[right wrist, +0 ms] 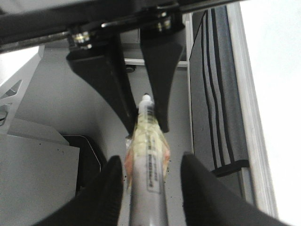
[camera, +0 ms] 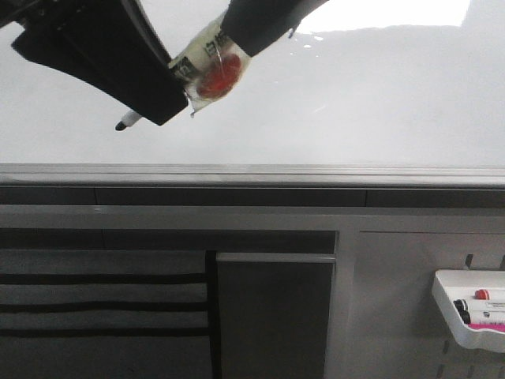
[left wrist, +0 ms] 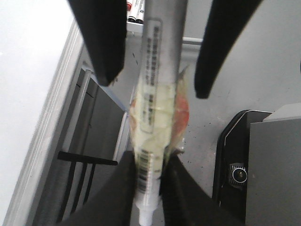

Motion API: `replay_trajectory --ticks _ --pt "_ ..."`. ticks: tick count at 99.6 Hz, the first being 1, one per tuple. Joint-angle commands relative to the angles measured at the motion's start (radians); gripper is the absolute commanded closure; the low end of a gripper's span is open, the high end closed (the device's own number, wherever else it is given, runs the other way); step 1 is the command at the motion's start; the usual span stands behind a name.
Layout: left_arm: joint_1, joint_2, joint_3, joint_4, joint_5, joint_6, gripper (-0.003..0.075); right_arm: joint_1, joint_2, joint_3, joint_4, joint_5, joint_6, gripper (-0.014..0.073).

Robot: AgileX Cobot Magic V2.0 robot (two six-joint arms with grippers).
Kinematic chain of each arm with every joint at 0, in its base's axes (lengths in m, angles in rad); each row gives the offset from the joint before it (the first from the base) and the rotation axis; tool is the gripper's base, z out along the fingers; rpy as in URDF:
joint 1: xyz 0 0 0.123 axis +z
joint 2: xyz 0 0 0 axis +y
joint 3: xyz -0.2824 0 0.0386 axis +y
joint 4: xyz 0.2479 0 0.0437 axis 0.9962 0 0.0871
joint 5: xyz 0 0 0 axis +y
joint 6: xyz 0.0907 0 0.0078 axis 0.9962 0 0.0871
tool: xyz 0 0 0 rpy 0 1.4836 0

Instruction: Write number 3 on whiteboard

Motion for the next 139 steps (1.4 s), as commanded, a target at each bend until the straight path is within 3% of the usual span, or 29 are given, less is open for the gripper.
replay_trajectory --ticks 1,13,24,43,50,78,96,109,139 --pt "-0.008 -0.031 -0.033 -0.035 -0.041 -0.002 0.0741 0.002 -0.026 -0.034 0.058 -0.019 -0.015 0.0438" --pt "-0.008 -0.031 -0.033 -0.035 -0.045 -0.002 0.0740 0.002 -0.026 -0.034 0.054 -0.017 -0.015 0.0591" --pt "-0.008 -0.032 -0.033 -0.031 -0.051 -0.002 0.0706 0.002 -0.026 -0.034 0.054 -0.017 -0.015 0.0650" --pt "0.022 -0.061 -0.035 -0.029 -0.123 -0.037 0.0370 0.002 -0.039 -0.034 0.022 -0.023 -0.008 0.0656" --pt "0.060 -0.098 -0.035 -0.033 -0.155 -0.082 0.0308 0.002 -0.061 -0.034 -0.020 -0.051 0.038 0.0656" --pt "0.254 -0.313 0.092 -0.064 -0.192 -0.205 0.0302 -0.020 -0.193 -0.004 -0.182 -0.117 0.356 0.0656" --pt "0.312 -0.457 0.250 -0.097 -0.305 -0.205 0.0302 -0.154 -0.282 0.120 -0.180 -0.235 0.589 0.0656" --pt "0.312 -0.508 0.281 -0.097 -0.334 -0.205 0.0302 -0.226 -0.333 0.195 -0.105 -0.292 0.605 0.0656" --pt "0.312 -0.500 0.281 -0.097 -0.332 -0.205 0.0302 -0.227 -0.332 0.205 -0.091 -0.223 0.603 0.0656"
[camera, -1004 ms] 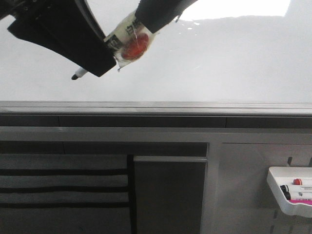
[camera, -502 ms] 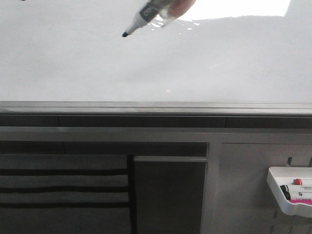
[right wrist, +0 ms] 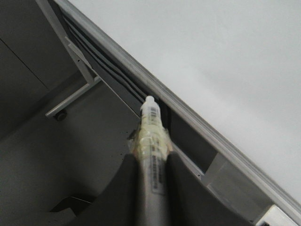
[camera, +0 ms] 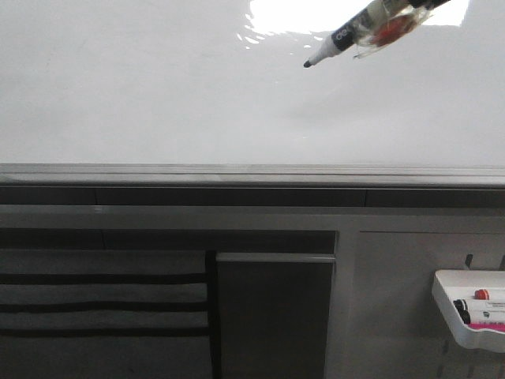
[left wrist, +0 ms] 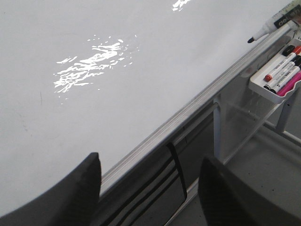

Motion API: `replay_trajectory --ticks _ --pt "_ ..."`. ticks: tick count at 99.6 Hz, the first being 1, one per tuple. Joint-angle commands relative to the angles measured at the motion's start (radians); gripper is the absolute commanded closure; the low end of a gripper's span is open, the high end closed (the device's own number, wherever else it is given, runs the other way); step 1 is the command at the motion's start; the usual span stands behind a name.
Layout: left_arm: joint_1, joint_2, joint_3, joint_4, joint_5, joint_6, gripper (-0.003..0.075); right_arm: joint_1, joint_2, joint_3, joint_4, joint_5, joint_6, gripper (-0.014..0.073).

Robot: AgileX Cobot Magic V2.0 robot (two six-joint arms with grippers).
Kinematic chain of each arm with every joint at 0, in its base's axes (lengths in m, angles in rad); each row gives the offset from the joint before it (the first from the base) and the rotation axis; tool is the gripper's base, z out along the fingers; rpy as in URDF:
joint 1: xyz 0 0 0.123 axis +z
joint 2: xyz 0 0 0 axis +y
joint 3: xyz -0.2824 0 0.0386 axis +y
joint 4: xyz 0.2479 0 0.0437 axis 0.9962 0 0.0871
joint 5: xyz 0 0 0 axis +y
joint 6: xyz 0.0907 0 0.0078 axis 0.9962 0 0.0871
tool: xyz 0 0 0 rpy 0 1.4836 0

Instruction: Write number 3 on whiteboard

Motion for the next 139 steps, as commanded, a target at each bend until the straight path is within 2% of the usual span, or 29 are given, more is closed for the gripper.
replay_trajectory --ticks 1,57,71,86,100,121,139 --pt "0.004 0.008 -0.025 -0.034 -0.063 -0.011 0.0302 -0.006 -0.018 -0.025 0.048 -0.030 0.001 0.0656" --pt "0.004 0.114 -0.025 -0.034 -0.063 -0.011 0.0302 -0.006 -0.018 -0.025 0.071 -0.061 0.001 0.0656" --pt "0.004 0.149 -0.025 -0.036 -0.063 -0.011 0.0302 -0.006 -0.016 -0.025 0.131 -0.096 0.001 0.0656" --pt "0.004 0.185 -0.025 -0.036 -0.062 -0.011 0.0302 -0.002 0.040 -0.063 0.135 -0.089 0.001 0.0656" --pt "0.004 0.222 -0.026 -0.049 -0.115 -0.011 0.0302 -0.002 0.110 -0.127 0.114 -0.049 0.001 0.0656" --pt "0.004 0.213 -0.026 -0.051 0.040 -0.023 0.0302 0.003 0.179 -0.168 0.075 -0.109 0.001 0.0656" --pt "0.004 0.160 -0.028 -0.062 0.061 -0.056 0.0302 0.041 0.221 -0.171 0.051 -0.179 0.001 0.0656"
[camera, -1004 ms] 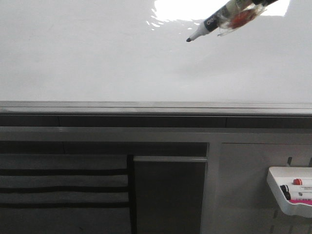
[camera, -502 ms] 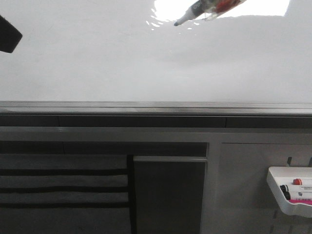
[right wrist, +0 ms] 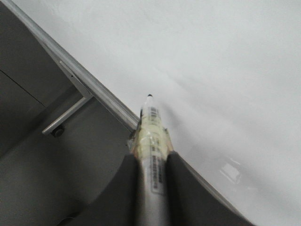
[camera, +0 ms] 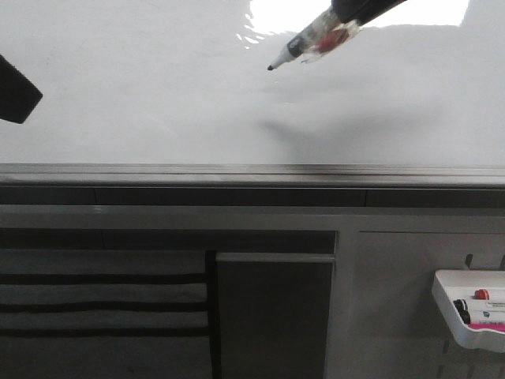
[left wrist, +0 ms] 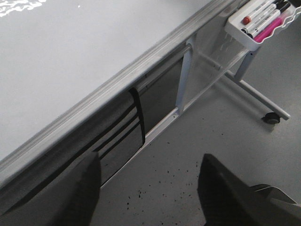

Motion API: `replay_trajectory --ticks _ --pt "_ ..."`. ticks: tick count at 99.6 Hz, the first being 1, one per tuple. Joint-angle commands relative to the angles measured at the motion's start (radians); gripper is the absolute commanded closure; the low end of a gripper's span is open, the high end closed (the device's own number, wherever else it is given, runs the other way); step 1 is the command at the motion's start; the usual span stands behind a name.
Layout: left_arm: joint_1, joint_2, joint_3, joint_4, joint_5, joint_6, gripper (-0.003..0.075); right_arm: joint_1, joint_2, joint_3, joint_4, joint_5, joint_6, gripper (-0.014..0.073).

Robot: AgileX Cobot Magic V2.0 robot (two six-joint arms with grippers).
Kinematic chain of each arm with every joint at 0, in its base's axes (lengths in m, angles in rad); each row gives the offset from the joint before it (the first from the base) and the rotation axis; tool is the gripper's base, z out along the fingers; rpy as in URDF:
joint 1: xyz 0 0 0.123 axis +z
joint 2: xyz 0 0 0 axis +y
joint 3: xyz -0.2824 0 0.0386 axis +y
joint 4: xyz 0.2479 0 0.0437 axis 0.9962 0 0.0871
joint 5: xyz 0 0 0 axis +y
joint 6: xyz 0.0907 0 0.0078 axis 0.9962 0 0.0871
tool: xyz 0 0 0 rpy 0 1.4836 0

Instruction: Write number 3 on whiteboard

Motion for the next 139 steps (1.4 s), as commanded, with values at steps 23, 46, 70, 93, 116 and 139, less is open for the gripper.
replay_trajectory --ticks 23,46,70,93,116,139 --pt "0.004 -0.201 -0.030 0.016 -0.095 -0.022 0.0302 0.033 0.014 -0.087 -0.001 -0.086 -0.001 0.0656" --pt "0.004 -0.257 -0.030 0.039 -0.139 -0.021 0.0302 0.035 0.035 -0.091 -0.001 -0.116 -0.001 0.0656" --pt "0.004 -0.249 -0.030 0.039 -0.138 -0.021 0.0302 0.035 0.055 -0.097 -0.021 -0.193 -0.001 0.0656" --pt "0.004 -0.246 -0.030 0.039 -0.138 -0.021 0.0302 0.035 0.066 -0.097 -0.057 -0.251 -0.001 0.0656" --pt "0.004 -0.246 -0.030 0.039 -0.136 -0.021 0.0302 -0.009 0.078 -0.097 -0.089 -0.248 0.006 0.0656" --pt "0.004 -0.246 -0.030 0.039 -0.136 -0.021 0.0302 -0.020 0.071 -0.078 -0.080 -0.131 0.006 0.0656"
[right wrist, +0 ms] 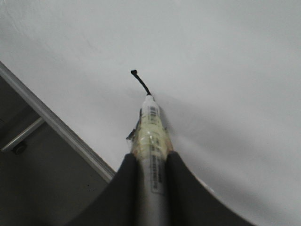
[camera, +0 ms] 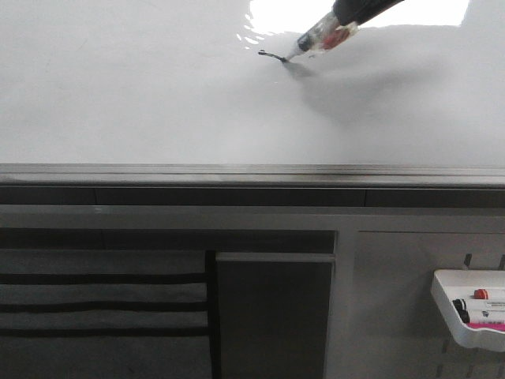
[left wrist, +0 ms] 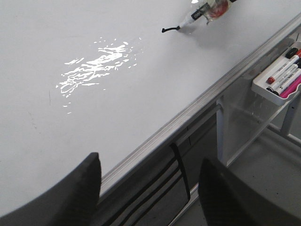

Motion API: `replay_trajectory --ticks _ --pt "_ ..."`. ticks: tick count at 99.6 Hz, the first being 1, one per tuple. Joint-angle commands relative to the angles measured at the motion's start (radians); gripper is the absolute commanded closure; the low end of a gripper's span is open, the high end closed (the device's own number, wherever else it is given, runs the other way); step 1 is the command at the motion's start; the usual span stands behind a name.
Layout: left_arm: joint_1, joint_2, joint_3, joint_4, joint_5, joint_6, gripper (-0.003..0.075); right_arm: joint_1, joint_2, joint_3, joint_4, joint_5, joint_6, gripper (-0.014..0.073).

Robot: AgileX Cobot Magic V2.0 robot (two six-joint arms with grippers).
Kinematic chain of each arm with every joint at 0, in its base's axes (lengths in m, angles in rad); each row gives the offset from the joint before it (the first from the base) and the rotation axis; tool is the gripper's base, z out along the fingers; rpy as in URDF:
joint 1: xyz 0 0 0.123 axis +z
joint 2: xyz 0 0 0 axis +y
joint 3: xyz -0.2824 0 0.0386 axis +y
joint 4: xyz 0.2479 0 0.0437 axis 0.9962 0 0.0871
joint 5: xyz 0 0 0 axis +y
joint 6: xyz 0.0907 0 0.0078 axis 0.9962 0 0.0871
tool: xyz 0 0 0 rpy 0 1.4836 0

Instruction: Write number 3 on whiteboard

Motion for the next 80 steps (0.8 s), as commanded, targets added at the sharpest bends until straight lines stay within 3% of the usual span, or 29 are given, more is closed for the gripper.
replay_trajectory --ticks 1,23,45,56,71,80 --pt "0.004 0.001 -0.030 -0.026 -0.059 -0.009 0.0302 0.015 -0.019 -0.012 -0.006 -0.043 0.003 0.0656" --pt "0.004 0.001 -0.030 -0.026 -0.059 -0.009 0.0302 0.069 0.034 -0.011 -0.008 -0.134 0.003 0.0656" --pt "0.004 0.001 -0.030 -0.026 -0.059 -0.009 0.0302 0.005 0.008 0.023 -0.011 -0.005 0.003 0.0656" --pt "0.004 0.001 -0.030 -0.026 -0.059 -0.009 0.0302 0.056 0.029 0.042 -0.004 -0.033 0.003 0.0656" --pt "0.004 0.001 -0.030 -0.026 -0.059 -0.009 0.0302 0.130 0.071 0.024 -0.002 -0.175 0.003 0.0656" --pt "0.004 0.001 -0.030 -0.026 -0.059 -0.009 0.0302 0.132 0.075 -0.003 -0.002 -0.131 0.003 0.0656"
